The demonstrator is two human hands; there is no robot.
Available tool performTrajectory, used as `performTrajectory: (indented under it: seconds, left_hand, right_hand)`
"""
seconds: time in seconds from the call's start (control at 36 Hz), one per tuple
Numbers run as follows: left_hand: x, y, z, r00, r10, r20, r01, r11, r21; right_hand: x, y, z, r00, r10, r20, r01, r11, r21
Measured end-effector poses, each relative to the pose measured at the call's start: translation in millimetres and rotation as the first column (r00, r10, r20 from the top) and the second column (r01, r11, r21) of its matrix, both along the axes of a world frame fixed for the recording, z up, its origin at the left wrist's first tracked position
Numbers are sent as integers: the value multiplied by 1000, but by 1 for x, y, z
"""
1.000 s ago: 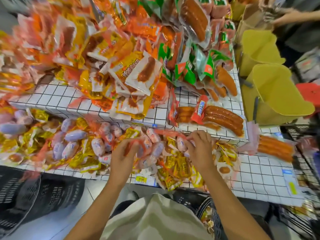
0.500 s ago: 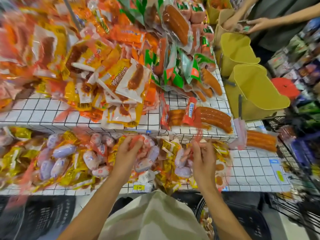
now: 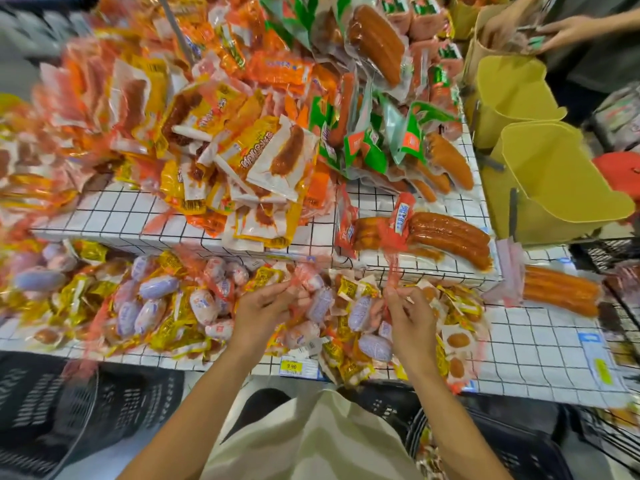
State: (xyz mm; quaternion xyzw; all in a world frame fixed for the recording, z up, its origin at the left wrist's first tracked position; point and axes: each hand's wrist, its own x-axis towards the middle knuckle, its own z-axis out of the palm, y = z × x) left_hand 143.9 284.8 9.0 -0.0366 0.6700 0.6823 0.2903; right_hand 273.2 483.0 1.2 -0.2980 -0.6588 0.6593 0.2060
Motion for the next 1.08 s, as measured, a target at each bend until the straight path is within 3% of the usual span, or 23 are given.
performTrajectory:
  seconds: [0.14,0.25,0.42,0.64,0.83,1.08]
  left_hand:
    - [9,-1,10,1000,-1,-2,1,1000,4]
    - [15,-3,16,989,83,-126,-90,995,-46]
    - [20,4,46,956,200,-214,-164,971,175]
    - [17,-13,105,884,248,-397,-193,966,174]
    - [35,-96,146,848,363,-385,-235,910,341]
    - [79,-264,137,775,523,-356,-413,845,341]
  right_hand:
    - [0,2,10,999,33,-14,-34,999,-40]
    - [2,4,23,996,73,-50,-77,994,-82]
    - [-2,6,59,982,138,-126,-140,990,-1]
    - [-11,-19,121,936,239,-257,-248,969,-5]
    - [-19,-77,163,893,334,-303,-324,942,84]
    - [-32,-223,160,811,541,-223,-535,840,88]
